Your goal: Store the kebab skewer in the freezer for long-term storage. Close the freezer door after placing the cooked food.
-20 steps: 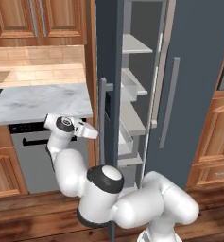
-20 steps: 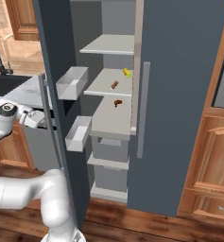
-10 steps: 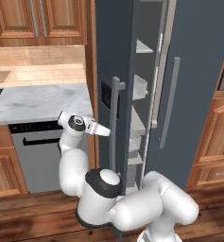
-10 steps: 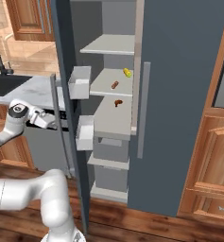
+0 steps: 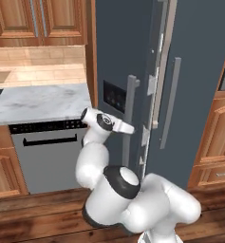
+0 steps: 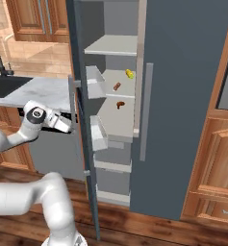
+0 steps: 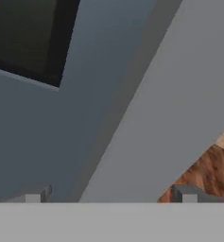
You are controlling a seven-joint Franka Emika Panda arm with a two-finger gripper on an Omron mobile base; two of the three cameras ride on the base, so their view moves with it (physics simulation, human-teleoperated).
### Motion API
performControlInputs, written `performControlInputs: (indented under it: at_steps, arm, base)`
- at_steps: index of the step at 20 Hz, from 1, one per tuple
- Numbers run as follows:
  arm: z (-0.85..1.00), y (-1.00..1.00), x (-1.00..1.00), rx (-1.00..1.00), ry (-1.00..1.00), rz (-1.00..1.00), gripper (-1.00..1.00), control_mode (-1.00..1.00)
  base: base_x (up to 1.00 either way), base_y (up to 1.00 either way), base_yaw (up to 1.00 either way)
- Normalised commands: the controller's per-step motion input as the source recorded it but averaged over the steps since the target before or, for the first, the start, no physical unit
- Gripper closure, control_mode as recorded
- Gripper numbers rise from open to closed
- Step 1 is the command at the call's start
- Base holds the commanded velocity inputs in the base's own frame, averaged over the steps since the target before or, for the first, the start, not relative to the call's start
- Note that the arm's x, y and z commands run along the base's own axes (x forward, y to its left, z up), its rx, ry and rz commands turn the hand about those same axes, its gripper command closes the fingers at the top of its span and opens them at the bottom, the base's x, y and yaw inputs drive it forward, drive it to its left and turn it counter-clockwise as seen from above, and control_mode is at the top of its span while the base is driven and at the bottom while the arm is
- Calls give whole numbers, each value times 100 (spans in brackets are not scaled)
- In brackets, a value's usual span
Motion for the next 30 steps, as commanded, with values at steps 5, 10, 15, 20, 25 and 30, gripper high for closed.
performControlInputs:
  at_steps: [5,10,15,20,25,30]
  arm:
    - [14,-37,0,17,3,7,-100,-100]
    - [14,-26,0,19,0,2,-100,-100]
    - [25,-42,0,19,0,16,-100,-100]
    - [19,-37,7,7,0,17,-100,-100]
    - [1,-30,12,0,0,20,-100,-100]
    - [0,-8,11,0,-1,9,-100,-100]
  base:
    - [0,0,0]
    - [0,0,0]
    - [0,0,0]
    - [0,0,0]
    - [0,0,0]
    - [0,0,0]
